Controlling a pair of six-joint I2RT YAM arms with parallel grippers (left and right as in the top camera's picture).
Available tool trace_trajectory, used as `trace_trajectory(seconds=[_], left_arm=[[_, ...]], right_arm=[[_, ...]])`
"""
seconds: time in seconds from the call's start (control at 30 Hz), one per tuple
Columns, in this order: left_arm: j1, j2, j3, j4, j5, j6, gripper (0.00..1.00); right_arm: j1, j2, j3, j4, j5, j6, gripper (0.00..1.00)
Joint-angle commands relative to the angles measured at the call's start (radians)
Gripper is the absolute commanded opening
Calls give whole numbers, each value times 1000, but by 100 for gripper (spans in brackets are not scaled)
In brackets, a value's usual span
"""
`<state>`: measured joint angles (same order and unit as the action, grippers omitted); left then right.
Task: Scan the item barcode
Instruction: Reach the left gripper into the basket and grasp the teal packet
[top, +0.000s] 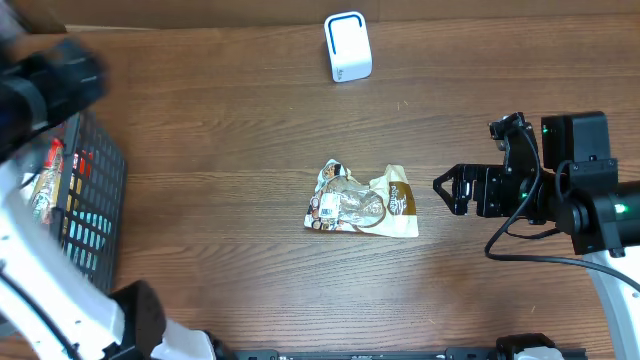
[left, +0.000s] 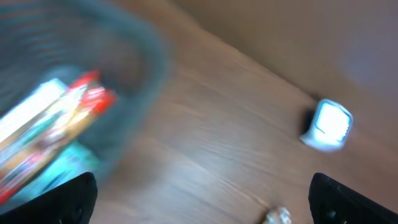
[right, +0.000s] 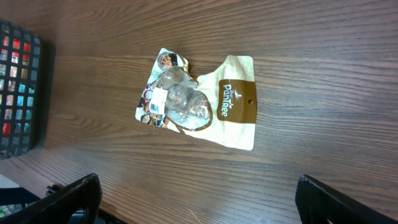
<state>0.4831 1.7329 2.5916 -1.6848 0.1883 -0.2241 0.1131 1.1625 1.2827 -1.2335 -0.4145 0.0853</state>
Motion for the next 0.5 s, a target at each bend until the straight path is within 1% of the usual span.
trace_trajectory(seconds=[0.0,0.1,0.17,0.27,0.47], left_arm=[[157,-10,-94,-5,-27,-27,99],[261,-11,-238,-5,-27,-28,100],[302,-11,-332,5,-37,-46,100],[351,-11,-502,77,-39,-47,100],[389,-11,-782,240,-47,-70,100]], right_arm=[[6,-1,13,-4,3,-8,100],[5,-1,13,-7,3,-8,100],[6,-1,13,-7,3,-8,100],[5,-1,13,-10,3,-8,100],[6,-1,13,-17,12,-9,100]])
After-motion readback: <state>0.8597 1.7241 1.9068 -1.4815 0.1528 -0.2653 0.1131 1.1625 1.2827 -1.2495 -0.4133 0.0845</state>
